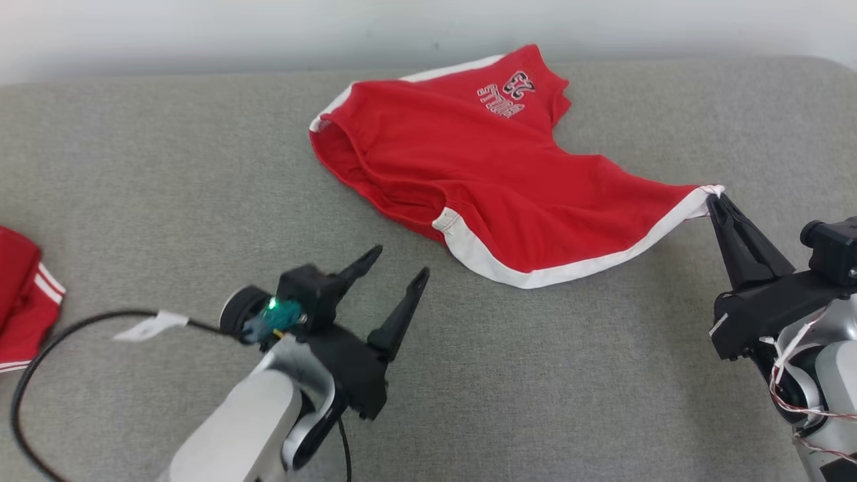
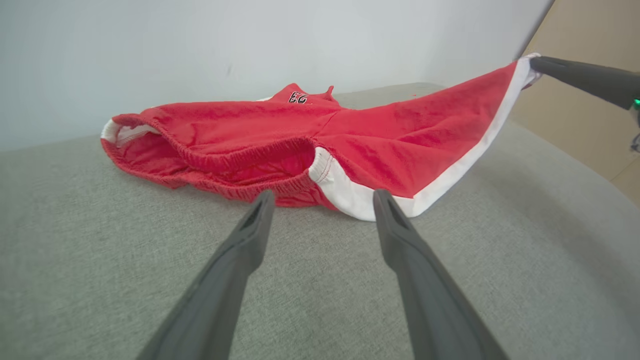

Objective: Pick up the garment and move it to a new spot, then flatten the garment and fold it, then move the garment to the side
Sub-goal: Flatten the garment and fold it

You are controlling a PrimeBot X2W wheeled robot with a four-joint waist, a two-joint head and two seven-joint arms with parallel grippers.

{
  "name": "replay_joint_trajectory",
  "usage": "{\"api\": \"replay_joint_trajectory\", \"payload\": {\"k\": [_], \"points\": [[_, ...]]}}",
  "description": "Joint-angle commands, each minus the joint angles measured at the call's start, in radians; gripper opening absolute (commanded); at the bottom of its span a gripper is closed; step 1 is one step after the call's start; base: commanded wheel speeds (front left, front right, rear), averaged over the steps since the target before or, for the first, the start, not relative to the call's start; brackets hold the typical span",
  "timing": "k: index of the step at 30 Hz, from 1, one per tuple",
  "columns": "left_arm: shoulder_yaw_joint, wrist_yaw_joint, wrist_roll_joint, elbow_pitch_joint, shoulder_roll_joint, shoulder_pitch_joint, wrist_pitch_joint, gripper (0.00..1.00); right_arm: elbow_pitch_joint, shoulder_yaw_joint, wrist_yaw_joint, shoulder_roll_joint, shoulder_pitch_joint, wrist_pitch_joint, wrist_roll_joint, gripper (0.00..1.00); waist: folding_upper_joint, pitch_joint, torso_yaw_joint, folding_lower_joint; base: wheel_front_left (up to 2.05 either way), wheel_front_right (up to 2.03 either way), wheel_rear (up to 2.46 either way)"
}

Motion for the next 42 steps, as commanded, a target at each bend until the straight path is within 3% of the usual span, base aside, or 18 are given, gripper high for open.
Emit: {"api": "replay_joint_trajectory", "payload": {"k": [1, 2, 3, 4, 21, 23, 25, 26, 27, 31, 32, 34, 42], "points": [[-0.009, 0.001, 0.01, 0.02, -0.006, -0.028, 0.01, 1.0, 0.018, -0.006, -0.002, 0.008, -0.013, 0.002, -0.013, 0.0, 0.0, 0.032, -0.023, -0.0001, 0.0, 0.0, 0.0], [-0.025, 0.001, 0.011, 0.037, -0.01, -0.051, 0.018, 1.0, 0.026, -0.002, -0.002, 0.008, -0.018, -0.001, -0.027, 0.38, 0.0, 0.042, -0.028, -0.0001, 0.0, 0.0, 0.0], [-0.034, 0.001, 0.011, 0.051, -0.012, -0.073, 0.024, 1.0, 0.04, -0.002, -0.002, 0.012, -0.023, 0.0, -0.035, 0.92, 0.0, 0.051, -0.033, -0.0001, 0.0, 0.0, 0.0], [-0.046, 0.001, 0.008, 0.065, -0.014, -0.092, 0.032, 1.0, 0.052, -0.002, -0.002, 0.017, -0.028, 0.001, -0.047, 1.0, 0.0, 0.06, -0.037, -0.0001, 0.0, 0.0, 0.0], [-0.129, 0.001, -0.026, 0.199, 0.012, -0.293, 0.106, 0.98, 0.136, 0.024, -0.002, 0.06, -0.072, -0.041, -0.075, 1.0, 0.0, 0.124, -0.087, -0.0001, 0.0, 0.0, 0.0], [-0.136, 0.001, -0.031, 0.204, 0.014, -0.301, 0.112, 0.91, 0.143, 0.025, -0.002, 0.061, -0.074, -0.043, -0.075, 1.0, 0.0, 0.123, -0.088, -0.0001, 0.0, 0.0, 0.0], [-0.141, 0.001, -0.035, 0.209, 0.016, -0.306, 0.117, 0.69, 0.148, 0.028, -0.002, 0.062, -0.075, -0.04, -0.074, 1.0, 0.0, 0.12, -0.089, -0.0001, 0.0, 0.0, 0.0], [-0.145, 0.001, -0.038, 0.212, 0.016, -0.307, 0.123, 0.5, 0.151, 0.029, -0.002, 0.062, -0.076, -0.039, -0.073, 1.0, 0.0, 0.119, -0.09, -0.0001, 0.0, 0.0, 0.0], [-0.149, 0.001, -0.041, 0.215, 0.017, -0.308, 0.126, 0.41, 0.153, 0.03, -0.002, 0.062, -0.075, -0.039, -0.074, 1.0, 0.0, 0.117, -0.09, -0.0001, 0.0, 0.0, 0.0], [-0.165, 0.001, -0.06, 0.214, 0.016, -0.303, 0.139, 0.33, 0.163, 0.029, -0.002, 0.058, -0.075, -0.037, -0.078, 1.0, 0.0, 0.113, -0.09, -0.0001, 0.0, 0.0, 0.0], [-0.169, 0.001, -0.063, 0.214, 0.016, -0.302, 0.139, 0.25, 0.166, 0.029, -0.002, 0.058, -0.075, -0.037, -0.079, 1.0, 0.0, 0.112, -0.089, -0.0001, 0.0, 0.0, 0.0], [-0.175, 0.001, -0.067, 0.214, 0.014, -0.304, 0.133, 0.0, 0.175, 0.028, -0.002, 0.061, -0.072, -0.027, -0.081, 1.0, 0.0, 0.111, -0.088, -0.0001, 0.0, 0.0, 0.0], [-0.19, 0.001, -0.073, 0.218, 0.016, -0.288, 0.118, 0.0, 0.222, -0.001, -0.002, 0.078, -0.082, 0.042, -0.089, 1.0, 0.0, 0.114, -0.08, -0.0001, 0.0, 0.0, 0.0]]}}
